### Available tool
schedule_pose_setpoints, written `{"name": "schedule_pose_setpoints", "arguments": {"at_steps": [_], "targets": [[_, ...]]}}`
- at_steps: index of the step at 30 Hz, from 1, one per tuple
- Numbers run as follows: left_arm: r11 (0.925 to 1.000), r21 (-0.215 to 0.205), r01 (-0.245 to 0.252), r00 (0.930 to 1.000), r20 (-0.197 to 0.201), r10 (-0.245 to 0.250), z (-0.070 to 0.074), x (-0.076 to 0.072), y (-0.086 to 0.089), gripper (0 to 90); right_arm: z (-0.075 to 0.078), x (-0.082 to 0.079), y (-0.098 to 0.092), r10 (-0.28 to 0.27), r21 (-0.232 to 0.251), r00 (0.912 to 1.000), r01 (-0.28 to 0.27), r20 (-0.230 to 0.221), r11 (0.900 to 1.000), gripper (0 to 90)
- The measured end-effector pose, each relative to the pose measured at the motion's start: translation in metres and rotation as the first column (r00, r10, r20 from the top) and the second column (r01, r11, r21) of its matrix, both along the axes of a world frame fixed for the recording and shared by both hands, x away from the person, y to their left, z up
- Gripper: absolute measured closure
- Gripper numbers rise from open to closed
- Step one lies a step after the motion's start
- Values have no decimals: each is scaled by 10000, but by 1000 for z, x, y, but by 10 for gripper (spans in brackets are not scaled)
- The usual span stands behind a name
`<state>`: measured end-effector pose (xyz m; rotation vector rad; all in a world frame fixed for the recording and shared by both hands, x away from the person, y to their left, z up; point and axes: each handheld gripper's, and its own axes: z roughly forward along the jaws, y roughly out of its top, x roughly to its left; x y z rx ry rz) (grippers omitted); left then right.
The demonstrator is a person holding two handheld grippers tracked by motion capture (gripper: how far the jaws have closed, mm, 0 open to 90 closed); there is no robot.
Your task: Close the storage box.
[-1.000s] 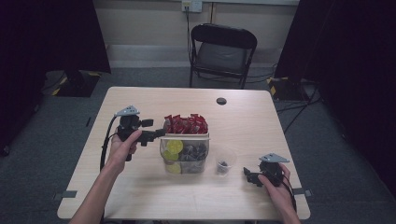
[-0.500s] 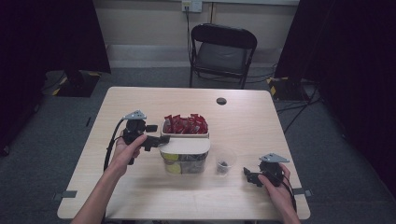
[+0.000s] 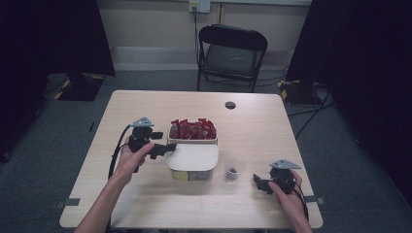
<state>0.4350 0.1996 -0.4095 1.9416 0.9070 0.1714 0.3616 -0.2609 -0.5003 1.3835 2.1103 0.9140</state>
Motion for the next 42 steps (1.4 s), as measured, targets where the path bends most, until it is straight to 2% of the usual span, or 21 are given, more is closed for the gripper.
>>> {"name": "schedule_pose_setpoints", "arguments": {"at_steps": [4,10,12,21,27,31,32,35,40,42], "targets": [[10000,9,57,10000,8,-57,0,-1,1,157,0,0,0,-2,1,10000,2,-1,10000,135],[9994,-349,84,9999,113,-80,3,-5,5,157,0,0,0,14,-12,10000,-14,0,10000,134],[9998,-210,49,9999,102,-47,3,-7,6,157,0,0,0,16,-13,10000,-16,-2,10000,134],[9987,-311,-394,9989,239,401,6,-19,29,156,0,0,0,13,-19,10000,-13,-4,10000,134],[9977,105,-672,9977,134,671,-2,-32,46,156,0,0,0,9,-5,10000,-9,-3,10000,134],[9887,1210,-884,9960,205,866,-18,-40,55,157,0,0,0,1,-10,10000,-1,-5,10000,134],[9862,1386,-907,9959,101,902,-24,-42,57,157,0,0,0,1,-16,10000,-1,-2,10000,134],[9828,1578,-957,9951,-106,986,-35,-45,62,157,0,1,0,5,-6,10000,-5,-4,10000,133],[9717,2001,-1256,9905,-306,1343,-53,-49,70,157,0,1,0,-23,-9,10000,23,-9,10000,120],[9752,1831,-1246,9889,-572,1371,-59,-49,72,157,0,1,0,-91,-3,9999,91,-50,10000,111]]}}
